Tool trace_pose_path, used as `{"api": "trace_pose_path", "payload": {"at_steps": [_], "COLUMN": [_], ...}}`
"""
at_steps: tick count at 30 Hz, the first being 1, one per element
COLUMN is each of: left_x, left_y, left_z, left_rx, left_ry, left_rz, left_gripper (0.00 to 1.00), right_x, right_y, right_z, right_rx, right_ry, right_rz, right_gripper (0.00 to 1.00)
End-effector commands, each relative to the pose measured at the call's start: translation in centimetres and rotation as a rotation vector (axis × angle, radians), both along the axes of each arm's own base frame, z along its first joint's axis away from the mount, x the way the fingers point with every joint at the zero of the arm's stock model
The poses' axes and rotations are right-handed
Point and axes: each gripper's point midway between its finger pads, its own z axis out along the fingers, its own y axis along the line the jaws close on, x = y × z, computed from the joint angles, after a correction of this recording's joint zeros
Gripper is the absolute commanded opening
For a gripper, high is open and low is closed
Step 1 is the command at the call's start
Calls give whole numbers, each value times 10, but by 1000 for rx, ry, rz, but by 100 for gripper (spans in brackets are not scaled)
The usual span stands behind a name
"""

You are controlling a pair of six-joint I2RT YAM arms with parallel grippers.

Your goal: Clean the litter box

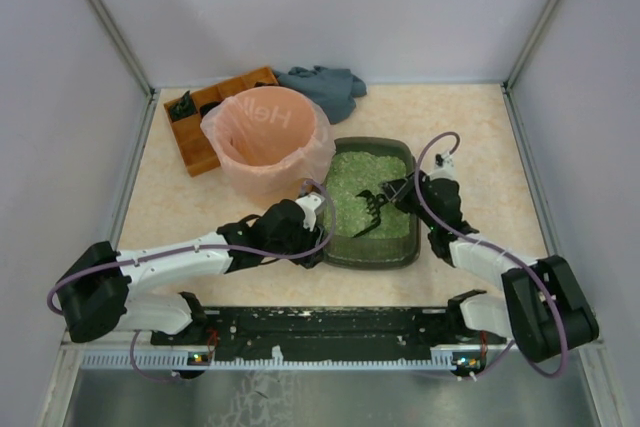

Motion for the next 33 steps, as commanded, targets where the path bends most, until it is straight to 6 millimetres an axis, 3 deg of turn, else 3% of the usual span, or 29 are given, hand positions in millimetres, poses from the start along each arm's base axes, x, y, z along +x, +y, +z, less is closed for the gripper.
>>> {"api": "trace_pose_path", "payload": {"at_steps": [1, 8, 11, 21, 28, 33], "left_x": [0, 1, 1, 1, 2, 3], "left_y": [-18, -18, -18, -19, -20, -20], "left_z": [17, 17, 17, 18, 18, 18], "left_rx": [-69, -67, -69, -76, -79, -75], "left_ry": [-32, -33, -32, -35, -36, -42], "left_rz": [-48, -47, -44, -41, -44, -48], "left_gripper": [52, 52, 52, 52, 52, 52], "right_x": [23, 23, 26, 33, 36, 35], "right_y": [-7, -24, -27, -35, -31, -25], "right_z": [87, 130, 138, 151, 150, 141], "right_rx": [43, -116, -221, -485, -587, -750], "right_ry": [-261, -368, -378, -397, -382, -327], "right_rz": [-61, -100, -79, -20, 17, 47], "right_gripper": [0, 0, 0, 0, 0, 0]}}
